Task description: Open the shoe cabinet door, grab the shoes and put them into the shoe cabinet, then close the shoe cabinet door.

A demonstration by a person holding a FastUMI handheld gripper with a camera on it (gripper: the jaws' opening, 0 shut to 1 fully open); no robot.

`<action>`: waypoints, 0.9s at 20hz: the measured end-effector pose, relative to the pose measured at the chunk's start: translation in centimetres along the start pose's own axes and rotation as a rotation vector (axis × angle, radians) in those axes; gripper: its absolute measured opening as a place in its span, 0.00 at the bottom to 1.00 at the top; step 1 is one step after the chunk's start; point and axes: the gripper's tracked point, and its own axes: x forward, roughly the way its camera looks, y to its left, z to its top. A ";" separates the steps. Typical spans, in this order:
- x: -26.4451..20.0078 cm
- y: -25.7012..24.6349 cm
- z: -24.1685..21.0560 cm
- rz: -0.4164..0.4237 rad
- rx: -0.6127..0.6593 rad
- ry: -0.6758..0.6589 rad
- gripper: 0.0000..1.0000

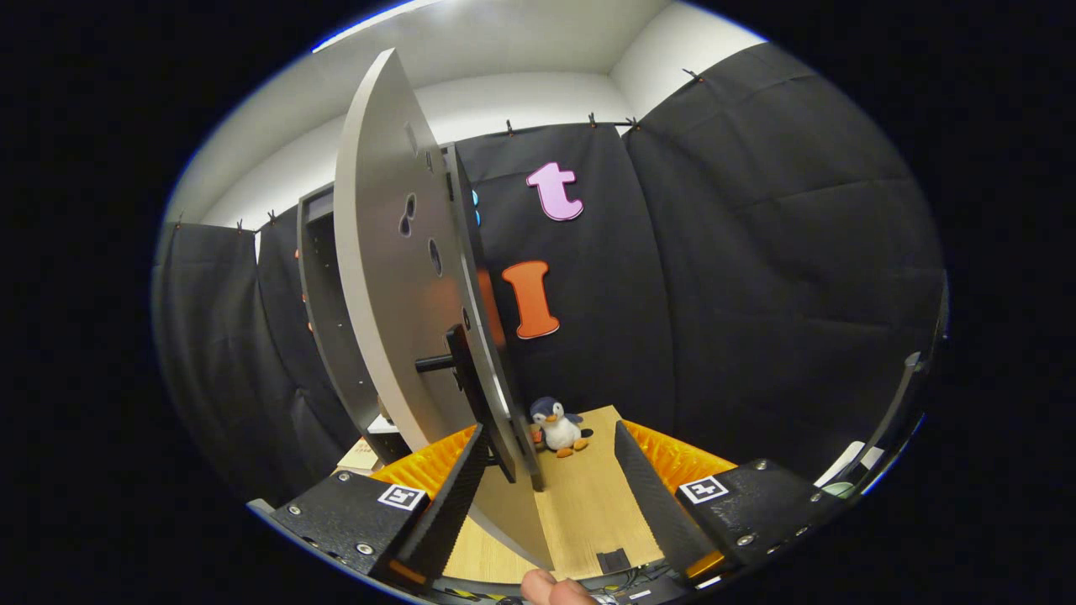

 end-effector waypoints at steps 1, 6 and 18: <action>0.4 0.6 -0.1 0.011 -0.005 0.005 0.94; 0.4 2.3 -0.1 -0.016 -0.069 0.011 0.92; 1.0 13.0 -2.5 0.135 -0.060 0.118 0.90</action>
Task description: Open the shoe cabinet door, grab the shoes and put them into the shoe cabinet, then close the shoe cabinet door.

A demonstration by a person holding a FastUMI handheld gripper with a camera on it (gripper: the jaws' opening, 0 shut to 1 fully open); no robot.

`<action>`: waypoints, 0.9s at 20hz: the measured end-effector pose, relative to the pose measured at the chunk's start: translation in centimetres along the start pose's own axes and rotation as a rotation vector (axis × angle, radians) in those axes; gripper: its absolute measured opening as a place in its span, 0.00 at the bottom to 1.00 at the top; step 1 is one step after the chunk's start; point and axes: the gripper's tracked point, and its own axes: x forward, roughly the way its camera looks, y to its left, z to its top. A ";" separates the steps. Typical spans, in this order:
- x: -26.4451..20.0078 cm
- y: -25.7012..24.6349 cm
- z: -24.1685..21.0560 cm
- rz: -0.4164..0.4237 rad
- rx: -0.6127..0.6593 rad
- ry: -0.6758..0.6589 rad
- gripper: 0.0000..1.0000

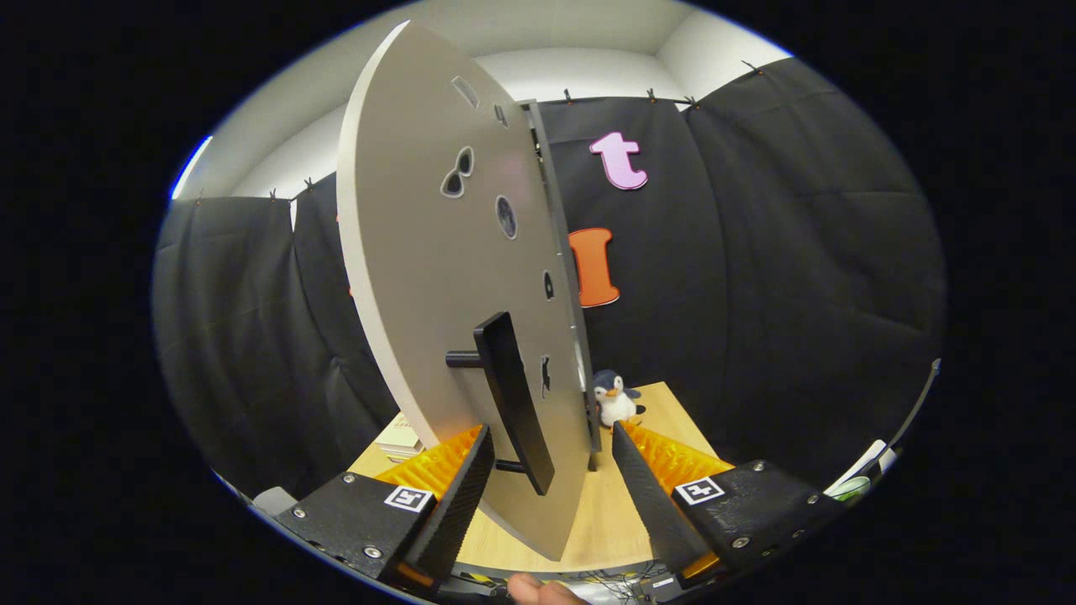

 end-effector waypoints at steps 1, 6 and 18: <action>0.8 1.2 0.0 0.011 -0.006 0.003 0.90; 4.4 7.2 -0.2 0.047 -0.011 0.023 0.90; 13.5 19.6 0.2 0.055 -0.021 0.022 0.92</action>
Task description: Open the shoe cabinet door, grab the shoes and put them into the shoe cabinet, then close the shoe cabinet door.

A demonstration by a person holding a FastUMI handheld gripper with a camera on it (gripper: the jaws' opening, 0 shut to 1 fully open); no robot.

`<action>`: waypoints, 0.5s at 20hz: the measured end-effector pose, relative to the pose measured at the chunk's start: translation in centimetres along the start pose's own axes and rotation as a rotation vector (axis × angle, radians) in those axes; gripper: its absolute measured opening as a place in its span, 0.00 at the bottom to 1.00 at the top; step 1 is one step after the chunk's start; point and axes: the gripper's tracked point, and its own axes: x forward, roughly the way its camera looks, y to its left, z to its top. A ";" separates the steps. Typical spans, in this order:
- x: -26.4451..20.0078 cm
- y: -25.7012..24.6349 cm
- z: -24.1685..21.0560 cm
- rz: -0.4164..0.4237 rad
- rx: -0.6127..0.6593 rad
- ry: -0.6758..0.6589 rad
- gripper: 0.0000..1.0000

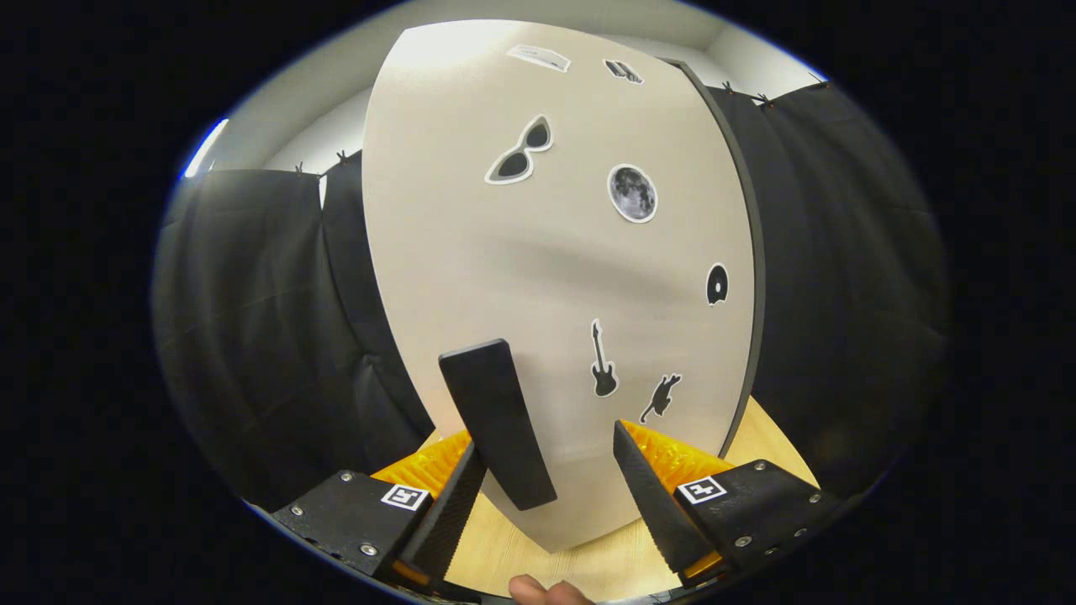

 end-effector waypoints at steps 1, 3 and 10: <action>1.0 0.2 0.1 -0.006 0.011 -0.002 0.91; 1.8 0.2 0.2 -0.016 0.030 0.009 0.92; 3.3 1.8 1.7 -0.110 -0.092 -0.024 0.91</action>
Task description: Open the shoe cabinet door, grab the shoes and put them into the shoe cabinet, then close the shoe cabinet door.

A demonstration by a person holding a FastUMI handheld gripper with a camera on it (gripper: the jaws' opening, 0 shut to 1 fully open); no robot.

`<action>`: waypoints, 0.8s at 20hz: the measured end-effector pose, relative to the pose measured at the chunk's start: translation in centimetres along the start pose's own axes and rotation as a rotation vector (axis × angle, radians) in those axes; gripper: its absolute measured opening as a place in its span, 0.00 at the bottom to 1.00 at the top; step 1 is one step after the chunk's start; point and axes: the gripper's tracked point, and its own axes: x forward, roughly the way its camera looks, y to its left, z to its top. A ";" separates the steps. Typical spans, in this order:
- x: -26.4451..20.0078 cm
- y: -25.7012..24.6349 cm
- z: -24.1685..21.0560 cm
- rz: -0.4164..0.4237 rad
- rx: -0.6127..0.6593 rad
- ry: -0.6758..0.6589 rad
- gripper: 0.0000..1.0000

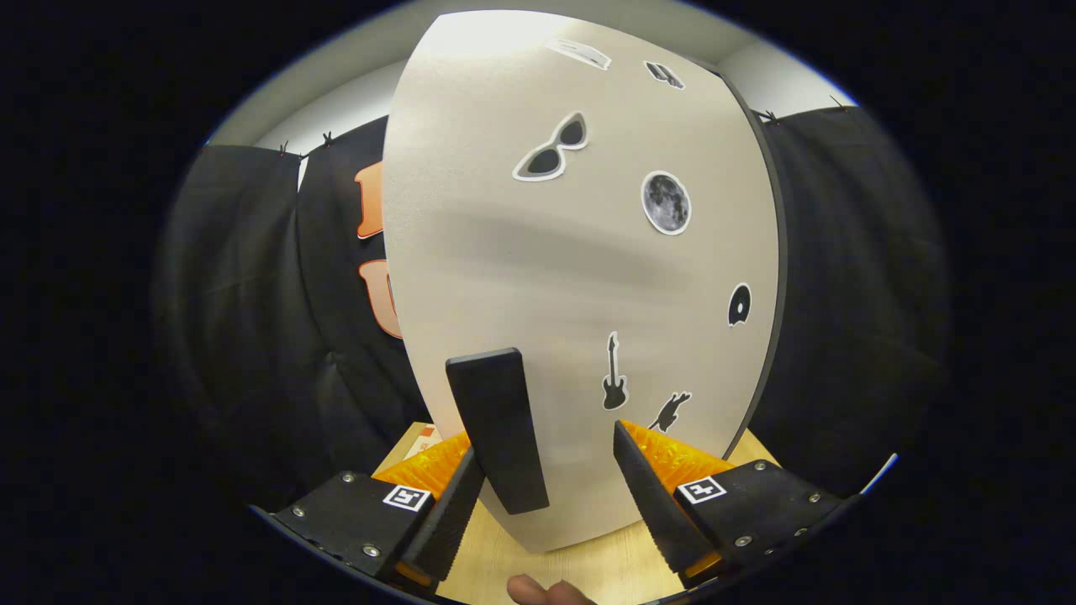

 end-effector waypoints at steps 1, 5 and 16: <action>0.4 0.2 0.1 0.000 -0.005 -0.002 0.91; 1.5 0.7 0.0 0.014 0.020 -0.008 0.91; 5.0 1.7 0.8 0.016 0.064 -0.017 0.92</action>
